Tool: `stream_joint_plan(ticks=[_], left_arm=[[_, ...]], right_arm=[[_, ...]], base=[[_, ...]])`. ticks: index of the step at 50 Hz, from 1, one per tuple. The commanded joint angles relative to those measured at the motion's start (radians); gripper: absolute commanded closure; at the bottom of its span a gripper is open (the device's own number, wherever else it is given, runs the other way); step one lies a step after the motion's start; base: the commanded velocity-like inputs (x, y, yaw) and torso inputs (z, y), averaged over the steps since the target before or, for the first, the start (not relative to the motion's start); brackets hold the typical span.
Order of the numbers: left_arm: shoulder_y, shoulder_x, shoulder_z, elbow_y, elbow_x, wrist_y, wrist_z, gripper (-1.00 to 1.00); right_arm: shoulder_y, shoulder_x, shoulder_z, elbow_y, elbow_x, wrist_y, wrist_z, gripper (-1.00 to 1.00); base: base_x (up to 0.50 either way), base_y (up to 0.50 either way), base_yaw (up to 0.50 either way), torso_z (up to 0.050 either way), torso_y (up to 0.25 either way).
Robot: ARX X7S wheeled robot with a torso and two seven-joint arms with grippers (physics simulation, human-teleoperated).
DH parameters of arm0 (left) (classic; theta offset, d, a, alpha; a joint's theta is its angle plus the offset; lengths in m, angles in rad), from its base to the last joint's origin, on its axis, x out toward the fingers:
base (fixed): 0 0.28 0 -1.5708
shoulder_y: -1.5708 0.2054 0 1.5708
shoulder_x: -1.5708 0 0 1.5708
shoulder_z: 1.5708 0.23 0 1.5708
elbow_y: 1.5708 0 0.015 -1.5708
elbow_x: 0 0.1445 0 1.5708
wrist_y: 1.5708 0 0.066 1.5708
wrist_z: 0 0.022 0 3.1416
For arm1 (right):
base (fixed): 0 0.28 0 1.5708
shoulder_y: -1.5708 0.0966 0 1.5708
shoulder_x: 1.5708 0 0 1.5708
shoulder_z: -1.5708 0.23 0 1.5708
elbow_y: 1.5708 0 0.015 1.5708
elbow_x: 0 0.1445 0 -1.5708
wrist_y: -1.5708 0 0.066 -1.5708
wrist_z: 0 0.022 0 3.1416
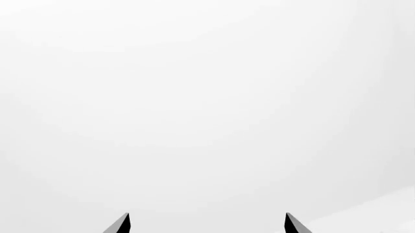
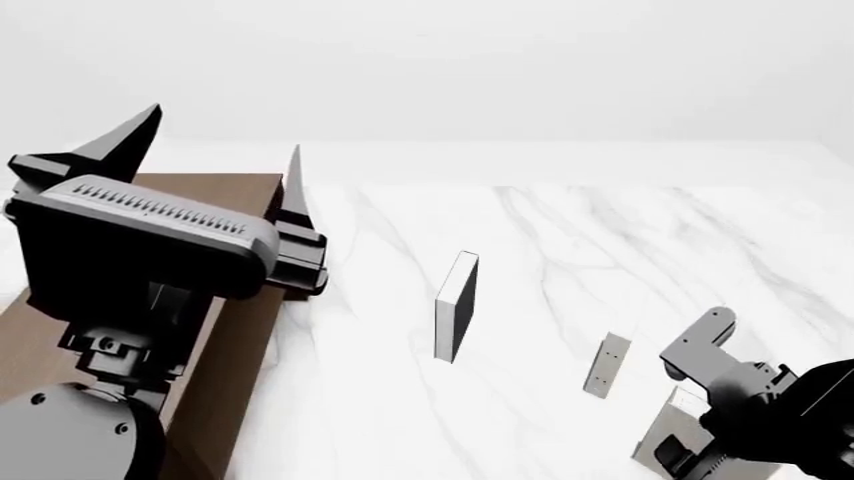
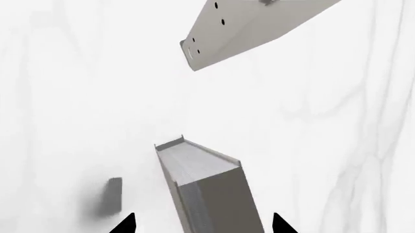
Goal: Pick up the book on the right and place it under the cabinet shelf.
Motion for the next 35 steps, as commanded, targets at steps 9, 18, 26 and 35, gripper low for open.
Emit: stream_joint_plan(ticks=[9, 18, 26, 35], left_arm=[[-0.041, -0.003, 0.014, 0.005, -0.023, -0.028, -0.009, -1.0], [-0.041, -0.01, 0.019, 0.002, -0.027, -0.016, -0.013, -1.0], [-0.058, -0.018, 0.022, -0.002, -0.03, -0.024, -0.02, -1.0], [-0.131, -0.028, 0.029, 0.019, -0.034, -0.064, -0.029, -1.0]], right_arm=[[0.007, 0.001, 0.005, -0.012, -0.021, -0.049, -0.012, 1.0], [0.037, 0.003, 0.023, -0.051, -0.017, -0.07, -0.032, 1.0], [0.1, 0.05, 0.022, -0.176, 0.014, 0.001, -0.075, 1.0], [0.209, 0.116, 0.068, -0.333, 0.065, 0.081, -0.096, 1.0]], base=[[0.0, 0.0, 0.0, 0.0, 0.0], [0.0, 0.0, 0.0, 0.0, 0.0], [0.0, 0.0, 0.0, 0.0, 0.0], [0.0, 0.0, 0.0, 0.0, 0.0]])
